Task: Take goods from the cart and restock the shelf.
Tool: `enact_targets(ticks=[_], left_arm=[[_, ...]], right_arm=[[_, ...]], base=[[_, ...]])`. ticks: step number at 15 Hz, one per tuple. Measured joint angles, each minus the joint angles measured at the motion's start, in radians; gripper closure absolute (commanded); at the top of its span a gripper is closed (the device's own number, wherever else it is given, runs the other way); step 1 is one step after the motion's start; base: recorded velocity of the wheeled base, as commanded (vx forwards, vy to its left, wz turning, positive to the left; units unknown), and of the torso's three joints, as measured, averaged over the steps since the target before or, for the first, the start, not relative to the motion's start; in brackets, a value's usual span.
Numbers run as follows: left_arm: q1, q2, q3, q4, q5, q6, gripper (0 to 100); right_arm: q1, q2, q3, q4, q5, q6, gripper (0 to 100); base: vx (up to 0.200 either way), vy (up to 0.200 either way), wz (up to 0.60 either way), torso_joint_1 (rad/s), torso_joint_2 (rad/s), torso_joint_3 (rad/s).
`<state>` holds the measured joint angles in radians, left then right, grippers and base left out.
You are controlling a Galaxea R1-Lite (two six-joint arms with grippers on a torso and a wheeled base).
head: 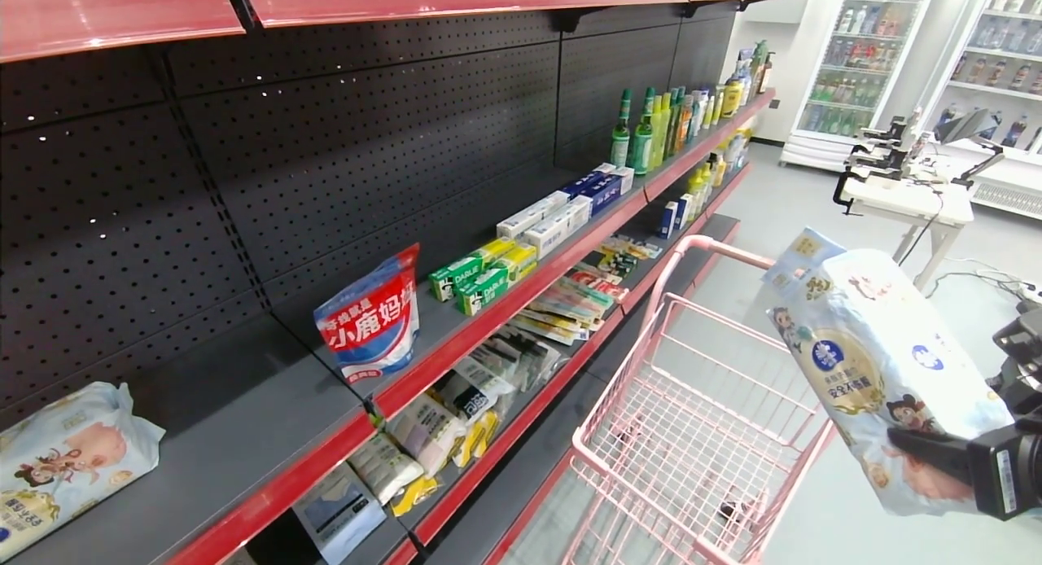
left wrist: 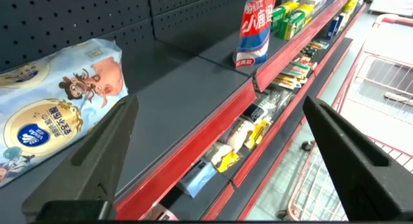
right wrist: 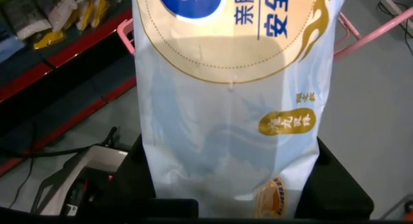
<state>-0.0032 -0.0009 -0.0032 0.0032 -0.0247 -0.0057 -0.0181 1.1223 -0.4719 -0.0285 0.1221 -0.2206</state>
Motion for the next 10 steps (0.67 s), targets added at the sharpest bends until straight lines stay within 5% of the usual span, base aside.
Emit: enact_targets(ticks=[10], left_arm=[[0.0,0.0,0.0,0.0,0.0,0.0,0]], right_arm=[[0.009,-0.051,0.043,0.003,0.0,-0.05,100]], base=[[0.0,0.0,0.6,0.002,0.0,0.002]])
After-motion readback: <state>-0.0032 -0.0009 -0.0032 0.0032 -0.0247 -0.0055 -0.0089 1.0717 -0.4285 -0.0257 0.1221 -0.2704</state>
